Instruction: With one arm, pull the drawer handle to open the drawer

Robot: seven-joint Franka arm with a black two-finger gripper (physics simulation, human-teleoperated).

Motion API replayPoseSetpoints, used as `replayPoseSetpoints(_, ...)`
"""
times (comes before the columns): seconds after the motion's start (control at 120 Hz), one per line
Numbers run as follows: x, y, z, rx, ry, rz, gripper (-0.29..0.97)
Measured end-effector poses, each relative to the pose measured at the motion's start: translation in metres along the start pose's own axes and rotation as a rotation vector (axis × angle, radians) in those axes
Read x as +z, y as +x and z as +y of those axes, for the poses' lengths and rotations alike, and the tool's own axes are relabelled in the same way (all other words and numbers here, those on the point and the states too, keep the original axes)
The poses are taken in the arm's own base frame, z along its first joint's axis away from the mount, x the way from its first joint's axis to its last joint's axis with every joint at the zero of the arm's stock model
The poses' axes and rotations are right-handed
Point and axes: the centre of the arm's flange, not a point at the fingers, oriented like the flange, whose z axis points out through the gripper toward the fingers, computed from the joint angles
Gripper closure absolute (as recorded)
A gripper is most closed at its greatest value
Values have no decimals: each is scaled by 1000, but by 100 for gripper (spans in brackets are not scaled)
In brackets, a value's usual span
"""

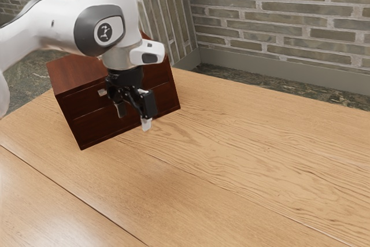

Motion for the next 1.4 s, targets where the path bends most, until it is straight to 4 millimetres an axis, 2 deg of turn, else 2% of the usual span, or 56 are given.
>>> replayPoseSetpoints(0.067, 1, 1, -14, -11, 26, -3, 0)
replayPoseSetpoints(0.208, -3, 13, -20, 6, 72, 6, 0)
replayPoseSetpoints(0.483, -5, 39, -50, 20, 130, 23, 0)
replayPoseSetpoints(0.725, 8, 59, -75, 42, 151, 23, 0)
replayPoseSetpoints(0.942, 18, 70, -84, 83, 203, 34, 0)
replayPoseSetpoints(1.117, 14, 77, -84, 115, 272, 64, 0)
replayPoseSetpoints(1.4, 27, 79, -105, 139, 351, 71, 0)
